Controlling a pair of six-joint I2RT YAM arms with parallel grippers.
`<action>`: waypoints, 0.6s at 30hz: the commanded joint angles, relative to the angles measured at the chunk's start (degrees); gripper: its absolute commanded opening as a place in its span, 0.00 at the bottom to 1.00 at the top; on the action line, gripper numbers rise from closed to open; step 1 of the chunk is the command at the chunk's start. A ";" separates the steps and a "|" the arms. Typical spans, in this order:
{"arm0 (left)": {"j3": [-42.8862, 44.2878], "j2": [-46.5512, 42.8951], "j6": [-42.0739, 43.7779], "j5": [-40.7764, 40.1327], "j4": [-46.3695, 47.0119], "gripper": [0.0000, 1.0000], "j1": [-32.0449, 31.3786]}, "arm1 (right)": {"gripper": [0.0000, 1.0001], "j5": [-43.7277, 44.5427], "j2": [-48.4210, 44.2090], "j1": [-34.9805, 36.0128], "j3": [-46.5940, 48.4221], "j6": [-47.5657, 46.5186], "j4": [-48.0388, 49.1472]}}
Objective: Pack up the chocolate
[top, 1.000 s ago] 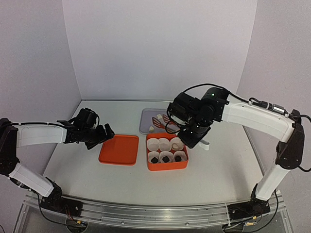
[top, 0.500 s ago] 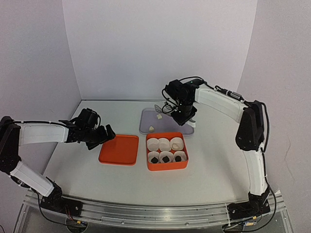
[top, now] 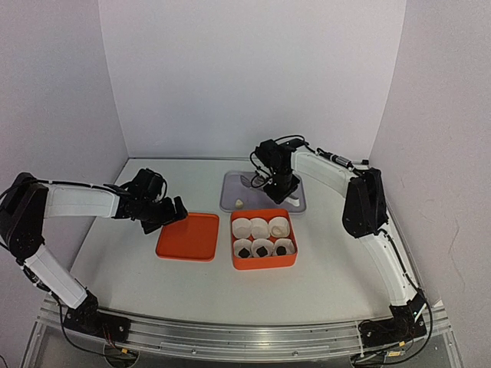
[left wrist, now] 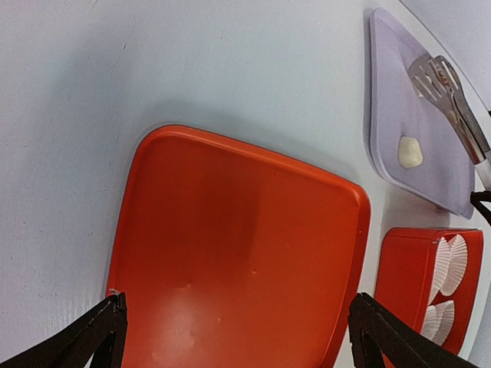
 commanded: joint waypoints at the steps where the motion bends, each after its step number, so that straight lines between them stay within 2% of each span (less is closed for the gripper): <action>1: 3.31 1.80 1.65 0.20 0.07 1.00 0.25 | 0.40 -0.94 0.80 -0.38 2.42 -0.96 0.27; 12: 3.58 2.41 2.05 0.44 0.41 1.00 0.25 | 0.13 -4.17 -5.97 -0.27 -4.59 2.14 -0.03; 18: 2.79 1.62 1.55 0.91 1.08 1.00 0.25 | 0.10 -2.75 -9.38 -0.26 -4.96 2.26 0.01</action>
